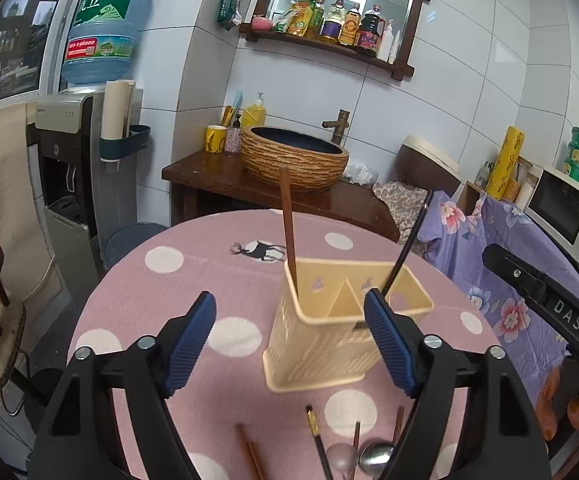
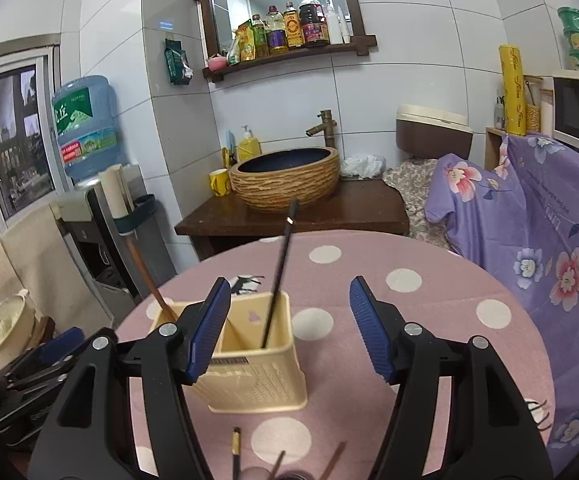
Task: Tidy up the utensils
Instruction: 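Open both tools to release the chopsticks inside the holder, then move the left tool to another brown chopstick while the right tool reaches a gold-banded black chopstick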
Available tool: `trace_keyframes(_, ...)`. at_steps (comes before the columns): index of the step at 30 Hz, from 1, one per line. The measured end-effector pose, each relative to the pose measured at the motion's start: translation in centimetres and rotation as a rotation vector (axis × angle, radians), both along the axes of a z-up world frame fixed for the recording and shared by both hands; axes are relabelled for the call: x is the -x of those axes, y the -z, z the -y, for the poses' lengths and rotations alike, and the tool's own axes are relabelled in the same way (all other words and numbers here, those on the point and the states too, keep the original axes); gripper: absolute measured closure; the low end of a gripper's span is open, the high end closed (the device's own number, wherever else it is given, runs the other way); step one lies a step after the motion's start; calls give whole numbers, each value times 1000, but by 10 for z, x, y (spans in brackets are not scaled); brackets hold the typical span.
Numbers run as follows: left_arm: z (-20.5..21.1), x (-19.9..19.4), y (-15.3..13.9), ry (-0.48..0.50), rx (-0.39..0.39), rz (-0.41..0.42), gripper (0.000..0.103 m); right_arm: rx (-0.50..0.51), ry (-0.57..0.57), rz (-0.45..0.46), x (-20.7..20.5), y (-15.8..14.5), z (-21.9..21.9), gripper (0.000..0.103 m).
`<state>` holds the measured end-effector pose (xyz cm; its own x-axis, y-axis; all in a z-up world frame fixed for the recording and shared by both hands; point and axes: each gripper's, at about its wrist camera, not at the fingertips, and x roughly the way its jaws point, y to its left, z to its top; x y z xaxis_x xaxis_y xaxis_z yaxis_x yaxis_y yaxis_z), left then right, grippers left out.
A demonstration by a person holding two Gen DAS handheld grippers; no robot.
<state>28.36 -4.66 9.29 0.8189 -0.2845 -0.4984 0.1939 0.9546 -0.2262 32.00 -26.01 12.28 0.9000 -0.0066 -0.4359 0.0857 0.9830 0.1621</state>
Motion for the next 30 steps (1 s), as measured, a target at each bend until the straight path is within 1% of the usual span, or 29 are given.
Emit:
trace_keyframes(3,-4,13,12,12,-14,-21,20,3,2,-23,14,14,2,40)
trace_keyframes(7,-11,31,33,8,-42,-55,17,19,2,-66,31,36,1,40)
trace_keyframes(12,-22,46,64,-7,-58,-131,17,42,15,-117,52,65,1,40)
trace_keyframes(17,-33,56,91,-22,-70,-204,17,55,33,-193,70,100,3,40)
trace_keyframes(19,-39,60,100,-40,-67,-228,18,57,42,-216,77,112,3,40)
trace_keyframes(25,-51,69,119,-66,-70,-282,26,28,59,-270,91,140,6,40)
trace_keyframes(28,-54,72,126,-63,-71,-300,29,30,62,-288,94,150,4,40)
trace_keyframes(30,-54,74,130,-66,-73,-309,33,30,58,-295,95,154,3,40)
